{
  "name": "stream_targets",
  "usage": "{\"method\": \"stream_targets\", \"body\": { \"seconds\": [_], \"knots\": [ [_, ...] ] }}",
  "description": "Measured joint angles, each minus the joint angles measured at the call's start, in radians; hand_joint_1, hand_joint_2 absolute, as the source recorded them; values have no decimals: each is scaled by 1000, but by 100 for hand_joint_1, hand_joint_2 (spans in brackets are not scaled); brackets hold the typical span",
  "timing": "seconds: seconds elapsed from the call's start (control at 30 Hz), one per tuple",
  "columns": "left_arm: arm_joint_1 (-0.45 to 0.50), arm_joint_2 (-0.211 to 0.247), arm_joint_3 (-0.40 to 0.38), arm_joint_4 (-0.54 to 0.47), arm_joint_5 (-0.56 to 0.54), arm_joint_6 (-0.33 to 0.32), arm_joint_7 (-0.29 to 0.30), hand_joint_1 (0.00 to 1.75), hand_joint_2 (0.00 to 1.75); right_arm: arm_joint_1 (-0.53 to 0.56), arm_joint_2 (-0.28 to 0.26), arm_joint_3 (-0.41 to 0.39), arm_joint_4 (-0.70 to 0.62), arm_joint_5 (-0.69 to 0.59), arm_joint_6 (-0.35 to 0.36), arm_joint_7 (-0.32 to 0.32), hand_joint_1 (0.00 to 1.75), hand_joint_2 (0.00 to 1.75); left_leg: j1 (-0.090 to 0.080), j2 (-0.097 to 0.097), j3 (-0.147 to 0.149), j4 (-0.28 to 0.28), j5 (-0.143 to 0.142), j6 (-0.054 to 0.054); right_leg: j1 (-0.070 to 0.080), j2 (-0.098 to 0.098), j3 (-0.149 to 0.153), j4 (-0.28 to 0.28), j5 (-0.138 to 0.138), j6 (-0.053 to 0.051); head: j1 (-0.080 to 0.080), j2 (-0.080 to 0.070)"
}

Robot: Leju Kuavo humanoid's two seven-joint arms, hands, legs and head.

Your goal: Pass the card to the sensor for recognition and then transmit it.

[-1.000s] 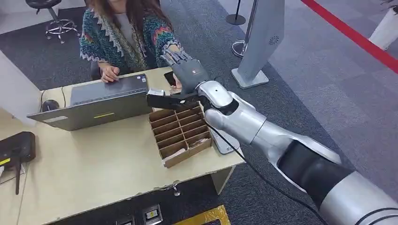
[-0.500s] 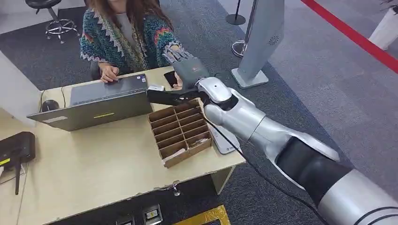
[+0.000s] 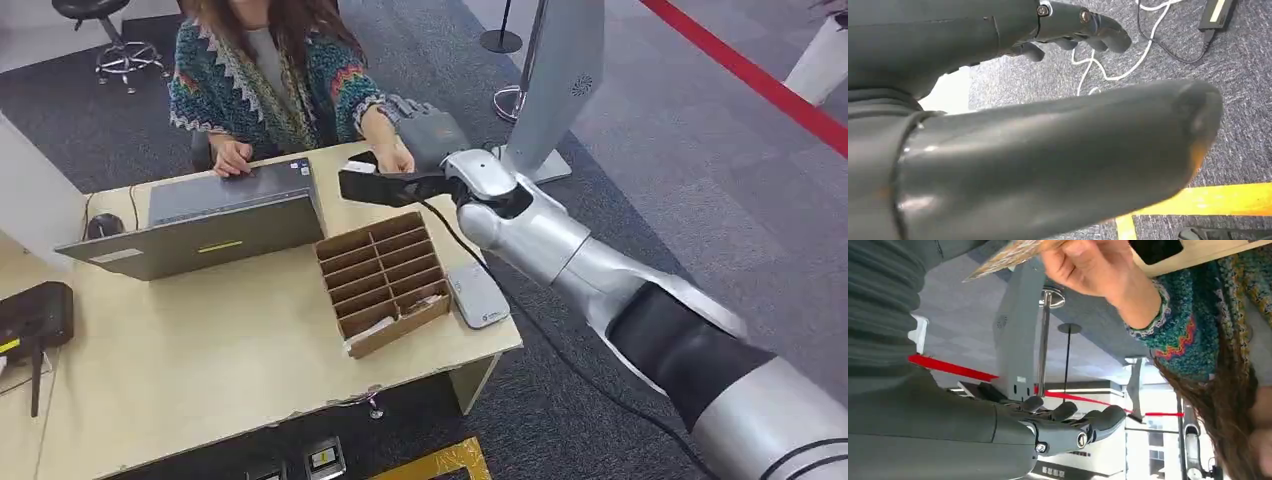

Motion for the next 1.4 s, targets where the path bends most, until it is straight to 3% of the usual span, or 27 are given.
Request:
{"method": "stream_targets", "body": {
  "seconds": [0.23, 0.27, 0.3, 0.4, 1.4],
  "knots": [
    [-1, 2, 0, 0, -6, -1, 0, 0, 0, 0, -19, 0, -20, -12, 19, 6, 0, 175, 0, 0, 0, 0, 0, 0, 0, 0, 0, 0, 0, 0, 0, 0],
    [-1, 2, 0, 0, -6, -1, 0, 0, 0, 0, -20, 0, -21, -12, 23, 6, 7, 175, 0, 0, 0, 0, 0, 0, 0, 0, 0, 0, 0, 0, 0, 0],
    [-1, 2, 0, 0, -6, 0, 0, 0, 0, 0, -20, 0, -21, -16, 24, 7, 108, 175, 0, 0, 0, 0, 0, 0, 0, 0, 0, 0, 0, 0, 0, 0],
    [-1, 2, 0, 0, -6, 1, 0, 0, 0, 0, -21, 0, -22, -18, 27, 7, 175, 175, 0, 0, 0, 0, 0, 0, 0, 0, 0, 0, 0, 0, 0, 0],
    [-4, 2, 0, 0, -16, 6, 0, 0, 0, 14, -18, 3, -21, -44, 57, -11, 175, 175, 0, 1, 0, 0, 0, 0, 0, 0, 0, 0, 0, -1, 0, 0]
  ]
}}
